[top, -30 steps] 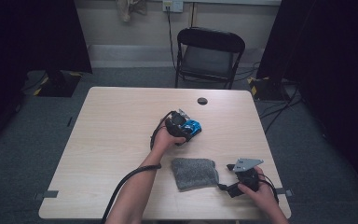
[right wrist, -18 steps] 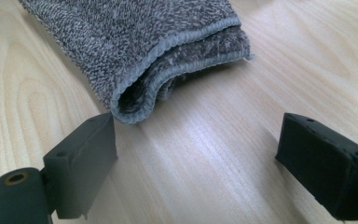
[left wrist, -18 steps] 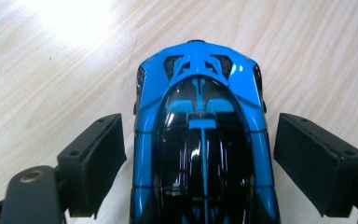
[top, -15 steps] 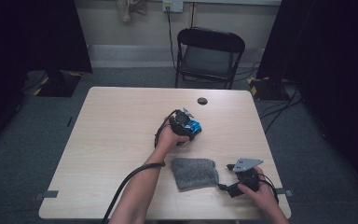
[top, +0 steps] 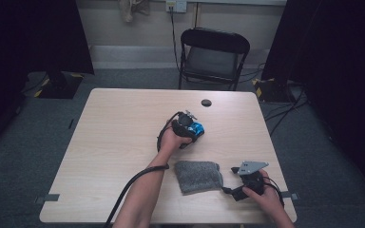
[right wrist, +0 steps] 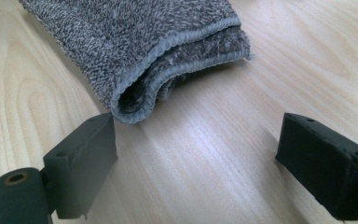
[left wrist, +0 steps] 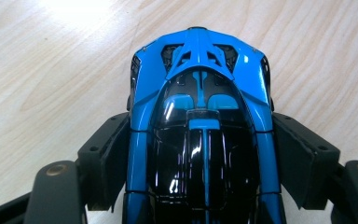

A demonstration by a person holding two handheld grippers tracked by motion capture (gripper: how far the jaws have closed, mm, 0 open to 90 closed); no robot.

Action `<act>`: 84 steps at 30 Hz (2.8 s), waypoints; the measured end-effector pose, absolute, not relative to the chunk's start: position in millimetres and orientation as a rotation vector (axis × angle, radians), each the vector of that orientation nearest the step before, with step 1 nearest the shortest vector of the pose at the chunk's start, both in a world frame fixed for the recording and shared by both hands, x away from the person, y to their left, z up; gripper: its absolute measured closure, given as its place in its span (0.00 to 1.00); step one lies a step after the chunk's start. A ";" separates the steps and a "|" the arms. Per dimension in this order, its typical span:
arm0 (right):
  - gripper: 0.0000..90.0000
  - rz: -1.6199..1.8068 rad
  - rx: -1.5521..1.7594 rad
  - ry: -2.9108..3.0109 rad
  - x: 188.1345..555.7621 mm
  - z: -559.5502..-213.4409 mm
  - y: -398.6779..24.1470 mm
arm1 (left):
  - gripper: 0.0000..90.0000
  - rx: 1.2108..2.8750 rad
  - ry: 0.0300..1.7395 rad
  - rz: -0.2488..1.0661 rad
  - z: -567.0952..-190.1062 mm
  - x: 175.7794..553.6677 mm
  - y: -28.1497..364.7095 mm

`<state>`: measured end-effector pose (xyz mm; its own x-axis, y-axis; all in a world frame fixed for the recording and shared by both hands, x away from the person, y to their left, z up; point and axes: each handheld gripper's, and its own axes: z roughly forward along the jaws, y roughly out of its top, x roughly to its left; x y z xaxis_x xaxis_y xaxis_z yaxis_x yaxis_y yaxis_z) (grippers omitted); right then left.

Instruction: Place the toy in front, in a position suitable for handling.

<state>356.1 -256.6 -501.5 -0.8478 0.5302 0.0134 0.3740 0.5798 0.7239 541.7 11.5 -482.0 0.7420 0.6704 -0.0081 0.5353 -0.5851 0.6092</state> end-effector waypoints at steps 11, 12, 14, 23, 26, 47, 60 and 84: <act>0.12 1.123 0.756 2.606 356.1 -501.5 -256.6 | 0.30 2.363 0.932 0.296 -469.9 541.8 20.3; 0.12 1.123 0.756 2.606 356.1 -501.5 -256.6 | 0.30 2.363 0.939 0.298 -470.7 541.5 20.2; 0.12 1.123 0.756 2.606 356.1 -501.5 -256.6 | 0.30 2.358 0.936 0.301 -473.5 542.0 20.3; 0.12 1.122 0.756 2.606 356.1 -501.5 -256.6 | 0.30 2.376 0.925 0.316 -481.4 541.6 17.3; 0.12 1.122 0.755 2.606 356.1 -501.5 -256.6 | 0.29 2.368 0.929 0.324 -482.0 541.2 17.3; 0.12 1.122 0.755 2.606 356.1 -501.5 -256.6 | 0.18 2.308 0.997 0.352 -489.3 538.8 21.3; 0.12 1.122 0.755 2.606 356.2 -501.5 -256.6 | 0.29 2.339 1.052 0.308 -479.4 535.4 23.4; 0.12 1.122 0.755 2.606 356.2 -501.5 -256.5 | 0.31 2.342 1.023 0.294 -431.3 528.3 45.8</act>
